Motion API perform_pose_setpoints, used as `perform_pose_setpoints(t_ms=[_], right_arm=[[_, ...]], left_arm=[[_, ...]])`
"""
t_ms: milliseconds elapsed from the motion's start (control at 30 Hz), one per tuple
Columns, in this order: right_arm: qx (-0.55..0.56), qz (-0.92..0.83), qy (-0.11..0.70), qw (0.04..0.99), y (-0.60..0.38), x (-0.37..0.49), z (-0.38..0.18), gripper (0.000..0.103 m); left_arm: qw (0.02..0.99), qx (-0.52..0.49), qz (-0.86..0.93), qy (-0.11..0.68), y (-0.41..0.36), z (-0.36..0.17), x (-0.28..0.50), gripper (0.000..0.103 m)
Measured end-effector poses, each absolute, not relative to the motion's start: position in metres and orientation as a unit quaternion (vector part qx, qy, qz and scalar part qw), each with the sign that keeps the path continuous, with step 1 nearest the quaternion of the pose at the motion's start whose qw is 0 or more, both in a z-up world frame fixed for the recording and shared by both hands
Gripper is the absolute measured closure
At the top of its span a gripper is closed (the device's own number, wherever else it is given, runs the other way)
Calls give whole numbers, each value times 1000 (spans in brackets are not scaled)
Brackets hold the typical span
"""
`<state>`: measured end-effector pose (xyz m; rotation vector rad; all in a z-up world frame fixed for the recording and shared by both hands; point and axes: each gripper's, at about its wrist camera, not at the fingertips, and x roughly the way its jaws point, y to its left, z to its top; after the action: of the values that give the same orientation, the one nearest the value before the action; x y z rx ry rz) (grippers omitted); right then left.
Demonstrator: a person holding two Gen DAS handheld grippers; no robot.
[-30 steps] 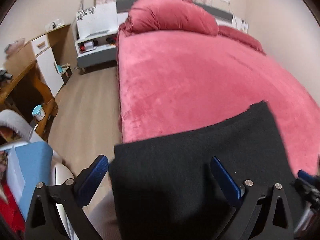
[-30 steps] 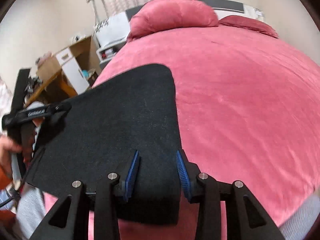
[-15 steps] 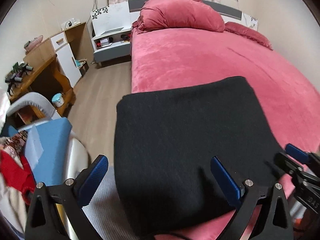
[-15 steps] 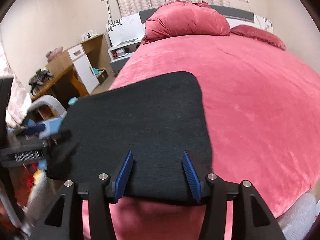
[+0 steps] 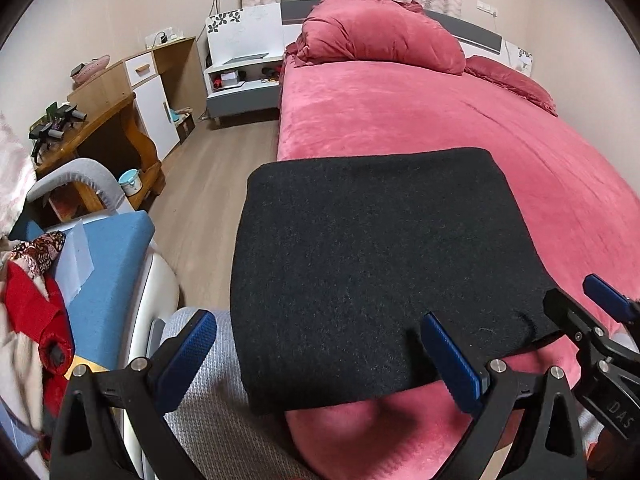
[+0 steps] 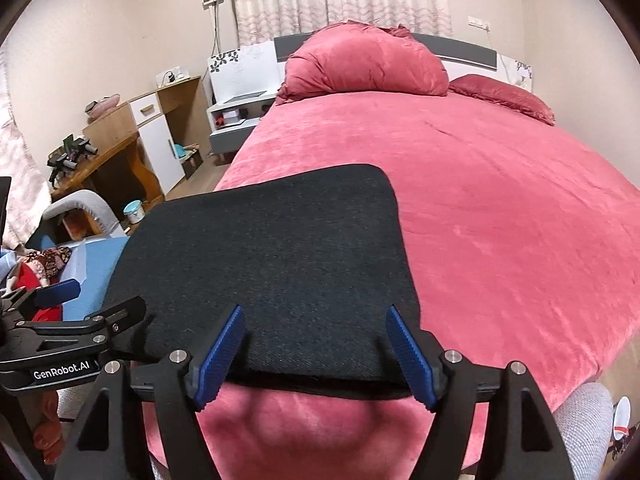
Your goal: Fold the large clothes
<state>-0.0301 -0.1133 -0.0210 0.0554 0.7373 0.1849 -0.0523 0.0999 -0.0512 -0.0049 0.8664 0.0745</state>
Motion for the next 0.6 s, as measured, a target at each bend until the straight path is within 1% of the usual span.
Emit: perform_pose_setpoints(t_ms=[233,600], right_arm=[[34,83,355,930,-120,-33,-21,28],[42,83,355,930,-120,-34,-22,28]], left_arm=[[901,-11,44,432,103,-59,-52,0],[906,1,42,421,98,-59,-58,0]])
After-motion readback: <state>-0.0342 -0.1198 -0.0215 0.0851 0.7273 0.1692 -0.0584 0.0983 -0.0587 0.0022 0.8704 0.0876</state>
